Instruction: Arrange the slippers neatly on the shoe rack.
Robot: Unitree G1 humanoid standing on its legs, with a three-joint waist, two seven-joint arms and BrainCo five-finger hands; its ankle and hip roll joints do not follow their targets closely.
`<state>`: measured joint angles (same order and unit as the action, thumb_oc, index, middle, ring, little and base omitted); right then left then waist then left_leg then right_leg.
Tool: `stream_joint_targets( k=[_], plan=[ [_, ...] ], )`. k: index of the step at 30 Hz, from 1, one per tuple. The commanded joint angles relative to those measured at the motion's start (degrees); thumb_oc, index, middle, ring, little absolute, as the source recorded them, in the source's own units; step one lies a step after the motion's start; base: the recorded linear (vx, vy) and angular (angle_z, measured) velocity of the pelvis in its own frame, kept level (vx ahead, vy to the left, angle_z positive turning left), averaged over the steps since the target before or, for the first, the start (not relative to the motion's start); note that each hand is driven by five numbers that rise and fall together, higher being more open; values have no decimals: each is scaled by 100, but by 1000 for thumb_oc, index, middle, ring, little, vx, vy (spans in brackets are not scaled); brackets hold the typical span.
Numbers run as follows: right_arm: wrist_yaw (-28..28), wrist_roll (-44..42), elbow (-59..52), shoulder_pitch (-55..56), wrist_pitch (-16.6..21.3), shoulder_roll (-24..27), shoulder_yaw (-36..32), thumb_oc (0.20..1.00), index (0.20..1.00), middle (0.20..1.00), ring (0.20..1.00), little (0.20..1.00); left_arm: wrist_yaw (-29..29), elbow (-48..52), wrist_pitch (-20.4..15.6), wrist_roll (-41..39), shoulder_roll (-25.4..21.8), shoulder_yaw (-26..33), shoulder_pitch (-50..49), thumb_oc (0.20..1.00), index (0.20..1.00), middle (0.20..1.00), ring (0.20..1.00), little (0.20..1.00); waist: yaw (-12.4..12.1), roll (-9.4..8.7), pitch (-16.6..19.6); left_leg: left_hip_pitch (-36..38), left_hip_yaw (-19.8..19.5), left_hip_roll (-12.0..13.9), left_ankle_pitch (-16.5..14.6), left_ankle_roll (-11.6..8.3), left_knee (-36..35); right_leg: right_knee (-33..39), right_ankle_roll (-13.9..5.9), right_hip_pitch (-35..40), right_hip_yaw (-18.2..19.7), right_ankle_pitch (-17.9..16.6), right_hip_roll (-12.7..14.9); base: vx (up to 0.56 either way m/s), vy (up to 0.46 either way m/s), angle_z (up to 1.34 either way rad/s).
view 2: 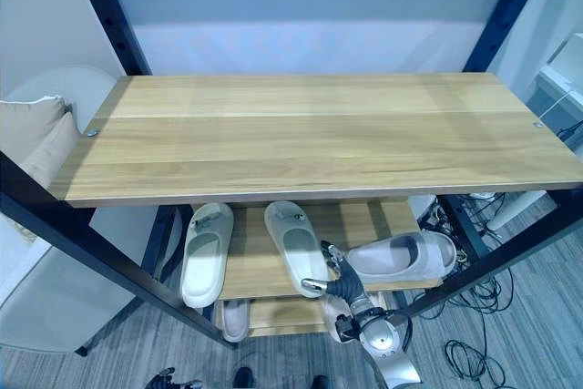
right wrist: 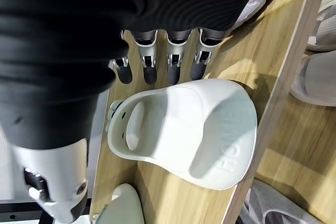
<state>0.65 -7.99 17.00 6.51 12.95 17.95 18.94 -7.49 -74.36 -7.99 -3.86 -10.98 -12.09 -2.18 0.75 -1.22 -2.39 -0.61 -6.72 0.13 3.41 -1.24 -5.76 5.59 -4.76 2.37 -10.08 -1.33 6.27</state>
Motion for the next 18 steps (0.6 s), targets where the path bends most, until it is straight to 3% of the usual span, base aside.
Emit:
stream_joint_targets(
  k=[1, 18],
  plan=[
    [-105, -147, -563, -108, 148, 25, 376, 1000, 1000, 1000, 1000, 1000, -62, -350, -83, -62, 335, -76, 407, 1000, 1000, 1000, 1000, 1000, -30, -25, -235, 58, 190, 106, -437, -143, 76, -59, -366, 224, -11, 204, 161, 0, 0, 0],
    [-221, -161, -820, -594, 57, -5, 846, 1000, 1000, 1000, 1000, 1000, -110, -336, -67, -7, 332, -186, 506, 1000, 1000, 1000, 1000, 1000, -127, -44, -240, -7, 118, 94, -413, -163, 76, -59, -357, 208, -84, 220, 165, 0, 0, 0]
  ],
)
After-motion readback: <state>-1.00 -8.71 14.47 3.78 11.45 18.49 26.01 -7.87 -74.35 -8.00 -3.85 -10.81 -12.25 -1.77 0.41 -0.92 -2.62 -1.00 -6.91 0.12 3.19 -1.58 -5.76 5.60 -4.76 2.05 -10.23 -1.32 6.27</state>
